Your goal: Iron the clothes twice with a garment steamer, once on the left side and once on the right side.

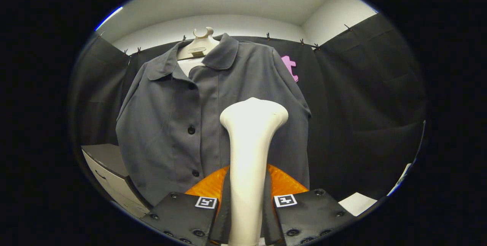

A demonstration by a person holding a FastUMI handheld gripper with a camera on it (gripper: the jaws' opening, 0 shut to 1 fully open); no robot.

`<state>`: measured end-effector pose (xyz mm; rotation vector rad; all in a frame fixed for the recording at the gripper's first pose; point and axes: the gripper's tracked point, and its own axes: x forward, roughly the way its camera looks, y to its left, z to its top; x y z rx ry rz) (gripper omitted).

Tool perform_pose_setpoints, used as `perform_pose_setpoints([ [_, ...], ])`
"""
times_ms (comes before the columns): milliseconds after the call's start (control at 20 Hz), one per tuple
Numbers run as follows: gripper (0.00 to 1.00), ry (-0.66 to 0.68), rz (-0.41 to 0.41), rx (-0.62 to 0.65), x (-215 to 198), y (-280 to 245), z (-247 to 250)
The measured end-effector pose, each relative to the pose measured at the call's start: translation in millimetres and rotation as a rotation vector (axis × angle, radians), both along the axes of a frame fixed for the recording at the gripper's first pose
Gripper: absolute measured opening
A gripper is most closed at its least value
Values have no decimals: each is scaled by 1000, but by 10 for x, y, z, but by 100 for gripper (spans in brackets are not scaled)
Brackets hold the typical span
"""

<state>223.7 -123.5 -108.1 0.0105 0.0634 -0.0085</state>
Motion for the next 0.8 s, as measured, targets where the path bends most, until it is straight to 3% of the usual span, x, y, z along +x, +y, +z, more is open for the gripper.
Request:
perform_pose_setpoints([
  [800,41,211,-27,46,-681,-185,-1397],
])
